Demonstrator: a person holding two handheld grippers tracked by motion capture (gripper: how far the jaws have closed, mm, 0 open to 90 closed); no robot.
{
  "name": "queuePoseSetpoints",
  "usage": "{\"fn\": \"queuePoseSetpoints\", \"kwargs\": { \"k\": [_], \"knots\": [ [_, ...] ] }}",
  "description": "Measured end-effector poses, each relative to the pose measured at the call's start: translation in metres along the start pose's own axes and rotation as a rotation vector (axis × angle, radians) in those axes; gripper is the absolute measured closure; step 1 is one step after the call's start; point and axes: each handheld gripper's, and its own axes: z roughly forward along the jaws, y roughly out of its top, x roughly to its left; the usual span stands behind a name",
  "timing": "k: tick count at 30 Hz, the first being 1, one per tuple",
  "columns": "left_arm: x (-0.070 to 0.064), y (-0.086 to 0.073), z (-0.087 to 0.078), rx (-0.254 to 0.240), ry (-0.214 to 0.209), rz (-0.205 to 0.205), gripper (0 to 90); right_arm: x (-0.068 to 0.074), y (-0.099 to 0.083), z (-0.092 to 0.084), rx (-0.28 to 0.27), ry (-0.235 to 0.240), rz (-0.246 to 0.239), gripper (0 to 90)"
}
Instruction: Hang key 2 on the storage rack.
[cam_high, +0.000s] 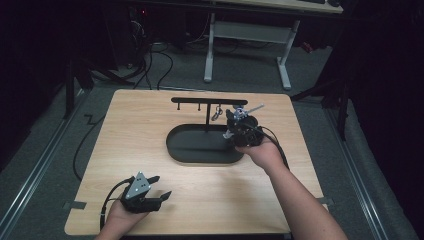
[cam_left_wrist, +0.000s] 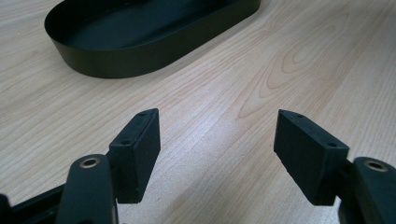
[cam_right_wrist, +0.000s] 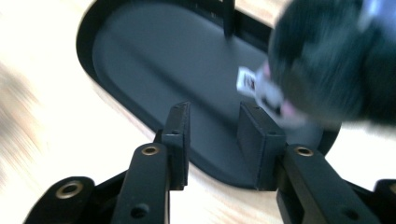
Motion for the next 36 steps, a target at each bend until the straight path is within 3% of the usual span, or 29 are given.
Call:
{"fn": "queuePoseSetpoints", "kwargs": {
  "k": [6,13,18,22,32,36],
  "knots": [
    [0.000,0.000,0.001,0.006,0.001,-0.002,32.3,-0.002,-0.036,0.001,-0.038,-0.030,-0.014,58.5],
    [0.000,-0.001,0.003,0.014,0.001,-0.010,32.3,-0.008,-0.082,-0.002,-0.106,-0.054,0.008,48.4],
    [0.000,-0.001,0.004,0.021,0.003,-0.013,32.3,-0.007,-0.115,-0.006,-0.177,-0.072,-0.003,46.8],
    [0.000,-0.002,0.005,0.025,0.005,-0.018,32.3,-0.008,-0.142,-0.008,-0.217,-0.076,0.018,44.9],
    [0.000,-0.002,0.006,0.030,0.009,-0.033,32.3,-0.005,-0.211,-0.018,-0.329,-0.148,0.017,39.3],
    [0.000,-0.001,0.006,0.023,0.015,-0.041,32.1,-0.008,-0.216,-0.021,-0.351,-0.149,0.022,35.0]
  ]
}}
